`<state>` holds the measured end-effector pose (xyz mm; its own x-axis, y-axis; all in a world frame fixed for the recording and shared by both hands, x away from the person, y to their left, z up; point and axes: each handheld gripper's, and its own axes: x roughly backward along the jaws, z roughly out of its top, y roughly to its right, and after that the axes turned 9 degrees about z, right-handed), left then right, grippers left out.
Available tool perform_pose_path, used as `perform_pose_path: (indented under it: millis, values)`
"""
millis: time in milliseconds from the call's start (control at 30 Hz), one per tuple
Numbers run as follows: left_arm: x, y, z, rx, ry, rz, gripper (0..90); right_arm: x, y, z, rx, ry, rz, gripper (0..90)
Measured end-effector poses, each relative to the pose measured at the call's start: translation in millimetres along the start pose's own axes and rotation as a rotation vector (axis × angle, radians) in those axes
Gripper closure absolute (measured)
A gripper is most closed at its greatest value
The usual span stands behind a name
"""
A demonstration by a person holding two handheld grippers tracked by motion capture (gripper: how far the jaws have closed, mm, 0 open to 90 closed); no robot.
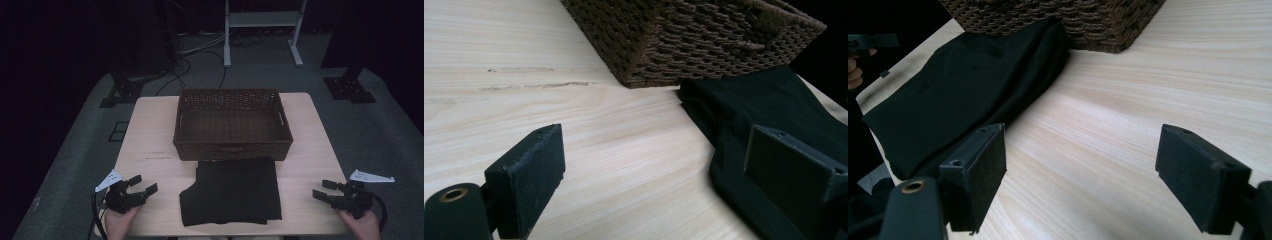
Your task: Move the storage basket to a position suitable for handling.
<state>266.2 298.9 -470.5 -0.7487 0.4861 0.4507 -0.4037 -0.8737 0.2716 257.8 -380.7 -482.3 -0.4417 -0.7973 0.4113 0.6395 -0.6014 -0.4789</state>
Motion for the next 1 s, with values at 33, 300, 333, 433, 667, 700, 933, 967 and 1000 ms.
perform_pose_path:
  millis: [33, 300, 333, 433, 667, 700, 933, 967, 1000]
  values:
    - [-0.2, 0.2, 0.8, -0.002, 0.001, 0.0, 8.3, -1.7, -0.1, 2.0, -0.002, -0.006, -0.001, 18.7]
    - [-6.1, 7.4, 0.6, 0.002, -0.023, -0.009, 5.1, -10.3, -7.4, 10.8, -0.001, -0.006, 0.012, 16.5]
    - [-7.2, 8.6, 0.9, -0.003, -0.027, -0.01, 5.1, -11.7, -8.4, 12.0, 0.0, -0.01, 0.013, 16.4]
    - [-10.4, 12.7, 4.1, -0.005, -0.035, -0.031, 4.9, -16.2, -11.5, 15.3, -0.002, -0.019, 0.033, 16.2]
    - [-26.0, 31.1, 12.8, -0.023, -0.078, -0.073, 4.9, -23.6, -21.9, 24.4, 0.014, -0.07, 0.028, 14.8]
    - [-27.8, 32.3, 13.6, -0.032, -0.087, -0.074, 4.9, -24.4, -23.0, 25.7, 0.016, -0.072, 0.026, 14.8]
    - [-40.7, 48.8, 16.7, -0.044, -0.139, -0.113, 5.0, -33.0, -32.3, 35.2, 0.016, -0.098, 0.049, 14.8]
    - [-40.7, 48.8, 16.7, -0.044, -0.139, -0.113, 5.0, -33.0, -32.3, 35.2, 0.016, -0.098, 0.049, 14.8]
    - [-42.1, 50.4, 16.7, -0.047, -0.146, -0.115, 5.0, -36.3, -35.0, 37.6, 0.018, -0.111, 0.056, 14.8]
